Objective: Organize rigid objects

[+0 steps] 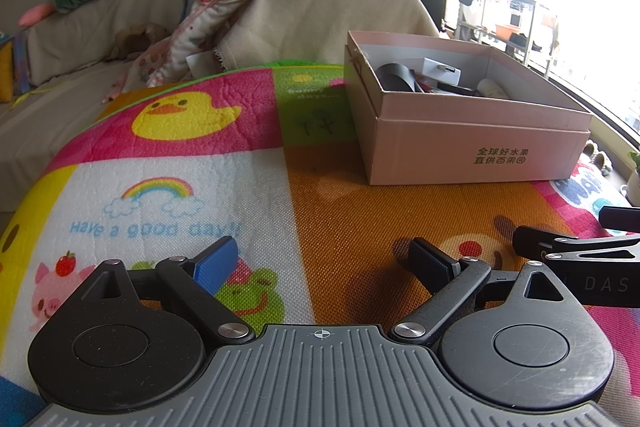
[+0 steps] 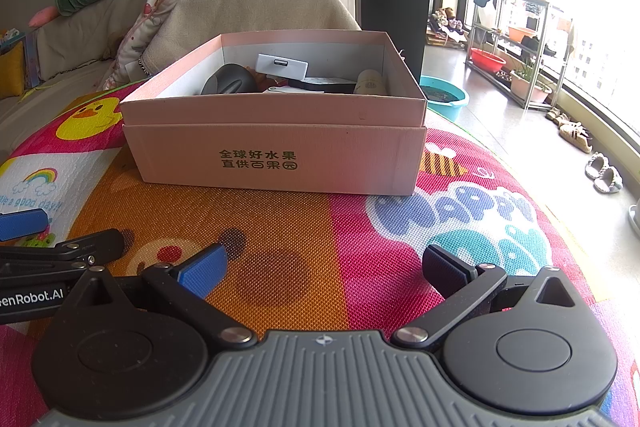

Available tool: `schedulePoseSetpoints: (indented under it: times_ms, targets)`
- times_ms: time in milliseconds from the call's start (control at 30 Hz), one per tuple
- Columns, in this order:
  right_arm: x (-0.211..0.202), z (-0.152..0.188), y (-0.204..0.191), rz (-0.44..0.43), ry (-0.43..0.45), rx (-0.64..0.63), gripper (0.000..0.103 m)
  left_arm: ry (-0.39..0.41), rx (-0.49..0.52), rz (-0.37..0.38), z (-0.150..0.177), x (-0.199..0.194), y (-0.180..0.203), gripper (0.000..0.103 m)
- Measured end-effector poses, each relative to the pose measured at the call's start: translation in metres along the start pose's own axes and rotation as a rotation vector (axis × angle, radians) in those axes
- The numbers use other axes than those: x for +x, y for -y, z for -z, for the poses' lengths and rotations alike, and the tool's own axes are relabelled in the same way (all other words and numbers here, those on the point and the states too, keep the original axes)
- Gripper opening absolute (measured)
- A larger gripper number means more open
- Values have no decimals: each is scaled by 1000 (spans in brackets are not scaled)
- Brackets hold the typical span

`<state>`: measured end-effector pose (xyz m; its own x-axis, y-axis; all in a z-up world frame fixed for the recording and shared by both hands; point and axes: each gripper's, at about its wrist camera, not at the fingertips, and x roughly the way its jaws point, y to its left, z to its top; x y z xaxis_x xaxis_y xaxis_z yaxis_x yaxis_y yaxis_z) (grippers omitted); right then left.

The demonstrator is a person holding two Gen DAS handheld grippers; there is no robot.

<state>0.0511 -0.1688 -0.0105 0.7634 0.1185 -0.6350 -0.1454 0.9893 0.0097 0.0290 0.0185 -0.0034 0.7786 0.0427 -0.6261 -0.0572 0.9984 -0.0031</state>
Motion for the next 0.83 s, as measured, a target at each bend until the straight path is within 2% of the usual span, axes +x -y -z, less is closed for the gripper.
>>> schedulePoseSetpoints:
  times_ms: [833]
  targets:
    - [0,0,0,0,0,0,103,1,1,6,1,0,-1,96]
